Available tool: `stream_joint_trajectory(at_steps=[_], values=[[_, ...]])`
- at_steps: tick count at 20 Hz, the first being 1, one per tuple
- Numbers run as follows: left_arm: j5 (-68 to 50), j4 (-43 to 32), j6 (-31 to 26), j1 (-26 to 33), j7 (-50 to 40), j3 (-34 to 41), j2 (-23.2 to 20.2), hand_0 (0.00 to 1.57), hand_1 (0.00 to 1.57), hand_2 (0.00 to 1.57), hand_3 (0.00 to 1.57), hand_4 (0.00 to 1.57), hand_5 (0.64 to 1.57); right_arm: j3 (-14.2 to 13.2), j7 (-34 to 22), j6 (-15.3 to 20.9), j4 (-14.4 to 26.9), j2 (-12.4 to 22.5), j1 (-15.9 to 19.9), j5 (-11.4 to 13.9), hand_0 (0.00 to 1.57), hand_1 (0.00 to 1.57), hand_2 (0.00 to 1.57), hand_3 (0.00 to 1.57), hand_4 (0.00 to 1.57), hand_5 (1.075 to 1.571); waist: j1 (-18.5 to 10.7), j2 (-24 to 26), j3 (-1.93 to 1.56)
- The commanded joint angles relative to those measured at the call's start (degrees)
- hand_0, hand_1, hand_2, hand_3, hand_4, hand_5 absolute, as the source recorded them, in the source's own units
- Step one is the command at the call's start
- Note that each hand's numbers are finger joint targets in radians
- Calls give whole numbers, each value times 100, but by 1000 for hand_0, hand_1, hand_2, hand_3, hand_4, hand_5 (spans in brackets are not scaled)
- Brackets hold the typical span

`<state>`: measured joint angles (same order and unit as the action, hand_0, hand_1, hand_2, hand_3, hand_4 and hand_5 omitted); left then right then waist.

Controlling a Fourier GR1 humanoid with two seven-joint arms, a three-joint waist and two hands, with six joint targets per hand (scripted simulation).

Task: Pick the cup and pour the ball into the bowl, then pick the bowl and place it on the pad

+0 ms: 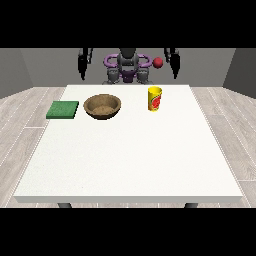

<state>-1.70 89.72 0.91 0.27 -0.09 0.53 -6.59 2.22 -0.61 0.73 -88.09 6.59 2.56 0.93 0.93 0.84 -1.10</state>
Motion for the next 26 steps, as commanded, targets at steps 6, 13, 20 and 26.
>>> stream_joint_trajectory(at_steps=[6, 13, 20, 26], values=[[-96, 604, -28, -73, -614, 117, -274, 0, 0, 0, 0, 664, 1566, -114, -635, -35, -586, 233, 131, -107, 0, 0, 0, 0, 875, 1533, -20, 1616, 81], [-578, 1867, 501, 464, -2873, -475, 437, 0, 0, 0, 0, 618, 1564, -232, -2850, 415, -1738, -85, -458, -818, 0, 0, 0, 0, 856, 1531, 2, 2633, 110], [-207, 1959, 736, -796, -2406, -205, 339, 0, 0, 0, 0, 602, 1556, -424, -2402, 290, -2410, 31, -11, -894, 0, 0, 0, 0, 755, 1551, 270, 853, 110], [168, 1101, 785, -832, -424, -375, 651, 0, 0, 0, 0, 548, 1526, -504, -659, 70, -1570, -285, 166, -905, 0, 0, 0, 87, 712, 1545, 231, -625, 109]])
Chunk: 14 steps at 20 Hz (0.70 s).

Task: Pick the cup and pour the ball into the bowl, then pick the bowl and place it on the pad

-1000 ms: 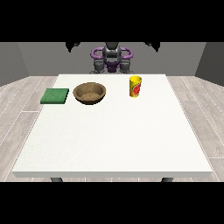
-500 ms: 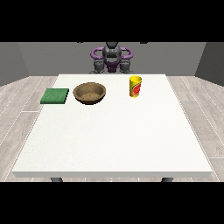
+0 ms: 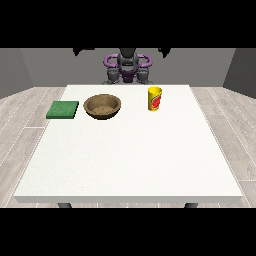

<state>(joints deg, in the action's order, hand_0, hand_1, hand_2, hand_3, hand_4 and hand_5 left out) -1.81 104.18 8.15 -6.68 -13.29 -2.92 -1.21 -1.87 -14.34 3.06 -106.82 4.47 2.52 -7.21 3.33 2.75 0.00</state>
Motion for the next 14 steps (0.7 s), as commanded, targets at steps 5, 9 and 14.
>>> stream_joint_trajectory(at_steps=[5, 9, 14], values=[[138, -1240, -367, -29, 2293, 418, -208, 0, 0, 0, 0, 555, 1496, -402, 1291, -480, 446, 84, 280, -342, 0, 0, 0, 0, 691, 1547, 108, -1437, 2], [213, -2225, -368, -104, 2829, 468, -87, 0, 0, 0, 0, 360, 1483, -637, 1013, -715, 460, 373, 294, -592, 0, 0, 0, 0, 681, 1551, 343, -1313, 3], [-48, -3442, -728, -676, 3598, 993, -411, 0, 0, 0, 0, 0, 1451, -960, 1350, -980, 827, 604, 487, -759, 0, 0, 0, 0, 667, 1559, 342, -1479, 3]])
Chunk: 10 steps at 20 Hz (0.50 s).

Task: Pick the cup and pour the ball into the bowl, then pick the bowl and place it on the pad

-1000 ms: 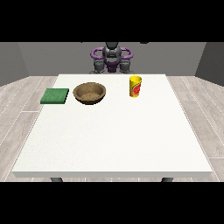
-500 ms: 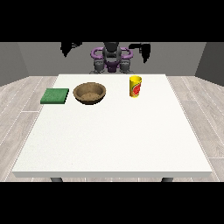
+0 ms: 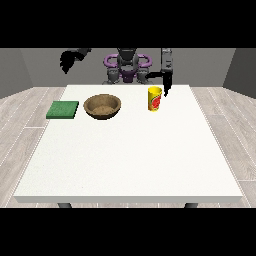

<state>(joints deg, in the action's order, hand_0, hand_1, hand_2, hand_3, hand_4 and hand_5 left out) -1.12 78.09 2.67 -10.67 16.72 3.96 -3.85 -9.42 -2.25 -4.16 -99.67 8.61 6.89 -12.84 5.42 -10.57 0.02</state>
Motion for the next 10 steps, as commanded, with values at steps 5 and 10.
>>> stream_joint_trajectory(at_steps=[5, 10], values=[[-75, -1715, -214, -890, 552, 352, -174, 0, 0, 0, 0, 138, 1433, -404, 329, -277, 917, 254, 232, -162, 0, 0, 0, 0, 670, 1560, -60, 206, -1], [-39, -2675, -239, -820, 1438, 466, -120, 0, 0, 0, 0, 189, 1423, -288, 558, -492, 944, 223, -129, -45, 0, 0, 0, 0, 671, 1563, 51, 259, 0]])
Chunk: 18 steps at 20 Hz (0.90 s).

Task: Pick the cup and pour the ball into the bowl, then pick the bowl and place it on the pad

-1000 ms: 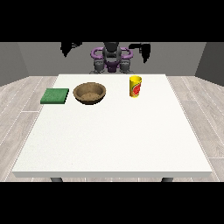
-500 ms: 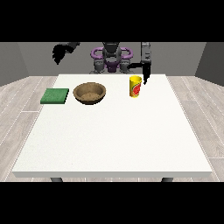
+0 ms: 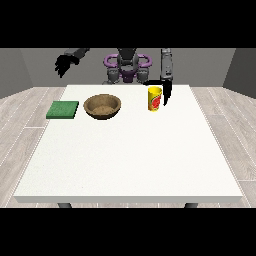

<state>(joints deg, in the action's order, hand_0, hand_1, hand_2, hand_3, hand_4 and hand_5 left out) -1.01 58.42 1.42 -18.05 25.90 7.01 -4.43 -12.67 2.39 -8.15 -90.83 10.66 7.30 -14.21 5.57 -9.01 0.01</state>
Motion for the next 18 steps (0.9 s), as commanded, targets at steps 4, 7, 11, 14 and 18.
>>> stream_joint_trajectory(at_steps=[4, 7, 11, 14, 18], values=[[50, -1292, 110, -347, 939, 273, -78, 0, 0, 0, 0, 363, 1464, -221, 406, -394, 413, 214, 29, -127, 0, 0, 0, 0, 675, 1564, 115, -195, 0], [35, -1901, 384, -758, 1084, 496, -146, 698, 698, 639, 0, 1006, 1553, -11, -103, -252, -165, 150, 34, -136, 0, 0, 0, 0, 679, 1569, 389, -157, 3], [561, -2045, 1406, -688, 1759, 393, 9, 1252, 1252, 1571, 1571, 1328, 1491, -284, 12, -563, -202, 446, 281, -469, 0, 0, 0, 158, 648, 1569, 683, -662, 3], [486, -2263, 1316, -625, 1795, 461, -83, 1283, 1283, 1571, 1571, 1366, 1457, -724, -185, -980, 38, 824, 140, -975, 0, 0, 0, 164, 642, 1568, 629, -405, 1], [1038, -2047, 1999, -786, 919, -110, 295, 1285, 1285, 1571, 1571, 1408, 1413, -901, -463, -831, 576, 987, 262, -944, 0, 0, 0, 182, 634, 1566, 303, 268, -4]])
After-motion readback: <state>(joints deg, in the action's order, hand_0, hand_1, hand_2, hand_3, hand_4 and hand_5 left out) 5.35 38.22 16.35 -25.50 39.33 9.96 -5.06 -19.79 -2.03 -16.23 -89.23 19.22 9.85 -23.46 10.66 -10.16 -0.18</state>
